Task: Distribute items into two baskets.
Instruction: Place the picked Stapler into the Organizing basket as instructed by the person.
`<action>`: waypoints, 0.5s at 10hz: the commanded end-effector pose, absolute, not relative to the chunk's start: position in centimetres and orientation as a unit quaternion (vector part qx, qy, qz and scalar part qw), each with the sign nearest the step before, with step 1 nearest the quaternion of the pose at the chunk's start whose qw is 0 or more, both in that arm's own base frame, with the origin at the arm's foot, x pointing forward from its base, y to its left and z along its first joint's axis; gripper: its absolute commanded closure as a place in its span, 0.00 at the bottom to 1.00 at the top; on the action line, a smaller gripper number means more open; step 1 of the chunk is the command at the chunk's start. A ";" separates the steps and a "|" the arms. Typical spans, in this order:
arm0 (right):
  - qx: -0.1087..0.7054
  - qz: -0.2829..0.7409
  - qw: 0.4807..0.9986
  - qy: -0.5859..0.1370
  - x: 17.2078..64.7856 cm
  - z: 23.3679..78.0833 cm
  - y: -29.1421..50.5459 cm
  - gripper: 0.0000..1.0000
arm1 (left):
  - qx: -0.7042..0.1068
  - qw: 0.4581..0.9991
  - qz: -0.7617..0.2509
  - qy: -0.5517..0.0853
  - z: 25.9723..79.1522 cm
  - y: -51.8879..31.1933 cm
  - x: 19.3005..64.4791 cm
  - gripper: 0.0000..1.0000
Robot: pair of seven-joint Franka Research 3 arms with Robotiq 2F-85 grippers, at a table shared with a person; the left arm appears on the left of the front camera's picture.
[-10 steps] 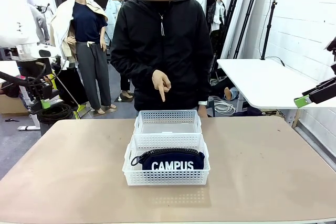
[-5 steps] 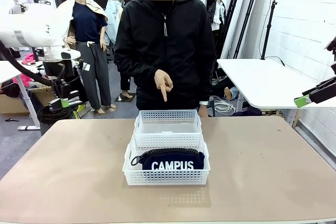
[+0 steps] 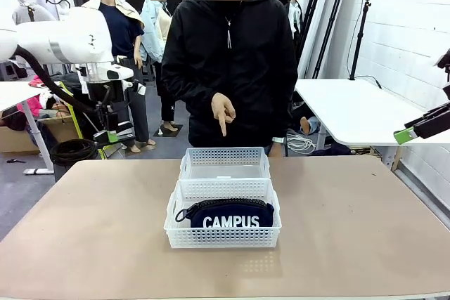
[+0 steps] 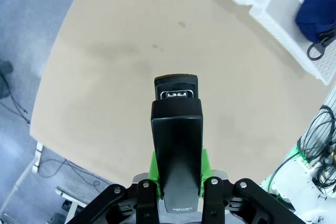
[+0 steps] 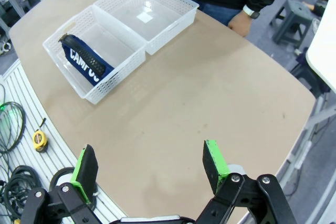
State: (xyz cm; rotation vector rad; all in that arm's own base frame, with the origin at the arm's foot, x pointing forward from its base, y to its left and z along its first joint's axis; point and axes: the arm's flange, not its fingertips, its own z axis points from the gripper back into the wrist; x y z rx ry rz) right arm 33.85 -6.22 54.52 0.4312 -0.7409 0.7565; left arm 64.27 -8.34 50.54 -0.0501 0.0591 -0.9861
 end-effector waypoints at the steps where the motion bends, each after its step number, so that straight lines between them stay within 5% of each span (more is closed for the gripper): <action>1: 0.213 0.355 0.839 -0.353 33.9 54.4 -6.1 0.00 | -0.041 0.867 -0.496 0.015 50.7 -9.9 64.7 1.00; 5: 0.213 0.355 0.839 -0.353 33.9 54.4 -6.1 0.00 | -0.049 0.847 -0.529 -0.011 49.7 -14.6 64.9 1.00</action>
